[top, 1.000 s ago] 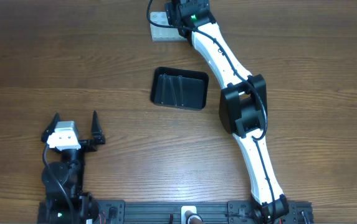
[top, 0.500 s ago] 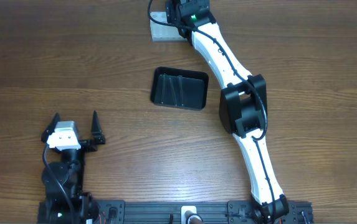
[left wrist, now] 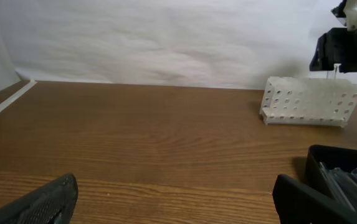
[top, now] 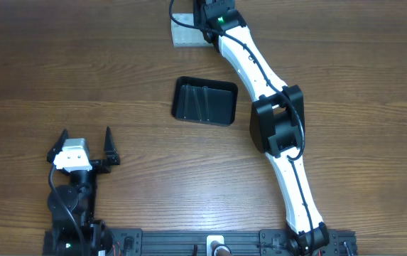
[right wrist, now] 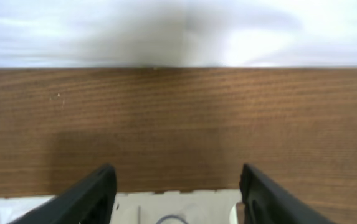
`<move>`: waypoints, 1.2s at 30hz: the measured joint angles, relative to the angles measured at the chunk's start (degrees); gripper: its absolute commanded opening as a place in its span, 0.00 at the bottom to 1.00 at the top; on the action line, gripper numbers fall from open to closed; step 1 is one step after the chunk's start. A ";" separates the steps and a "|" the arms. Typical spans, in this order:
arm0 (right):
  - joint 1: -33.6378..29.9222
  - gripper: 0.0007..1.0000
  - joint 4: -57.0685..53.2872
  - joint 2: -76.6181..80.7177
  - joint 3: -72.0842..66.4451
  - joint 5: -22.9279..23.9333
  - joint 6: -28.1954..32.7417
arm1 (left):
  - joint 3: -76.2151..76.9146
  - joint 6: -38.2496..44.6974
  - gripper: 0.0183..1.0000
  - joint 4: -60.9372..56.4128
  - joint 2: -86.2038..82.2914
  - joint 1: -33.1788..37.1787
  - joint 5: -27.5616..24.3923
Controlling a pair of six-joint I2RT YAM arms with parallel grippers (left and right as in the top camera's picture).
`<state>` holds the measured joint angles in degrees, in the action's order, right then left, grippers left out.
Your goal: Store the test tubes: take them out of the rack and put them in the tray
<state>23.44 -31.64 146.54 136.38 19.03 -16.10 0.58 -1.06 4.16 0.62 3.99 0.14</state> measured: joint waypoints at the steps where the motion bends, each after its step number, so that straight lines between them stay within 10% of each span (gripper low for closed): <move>1: 0.00 0.52 0.00 0.00 0.00 0.00 -0.11 | 0.00 0.00 1.00 0.02 0.00 0.00 0.00; 21: 0.00 0.16 0.00 0.00 0.00 0.02 -0.26 | 0.00 0.00 1.00 0.02 0.00 0.00 0.00; 36: 0.00 0.11 0.20 0.00 0.02 0.31 -0.17 | 0.00 0.00 1.00 0.00 0.00 0.00 0.00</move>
<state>23.44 -31.44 146.54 136.40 19.33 -16.27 0.58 -1.06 4.16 0.62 3.99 0.14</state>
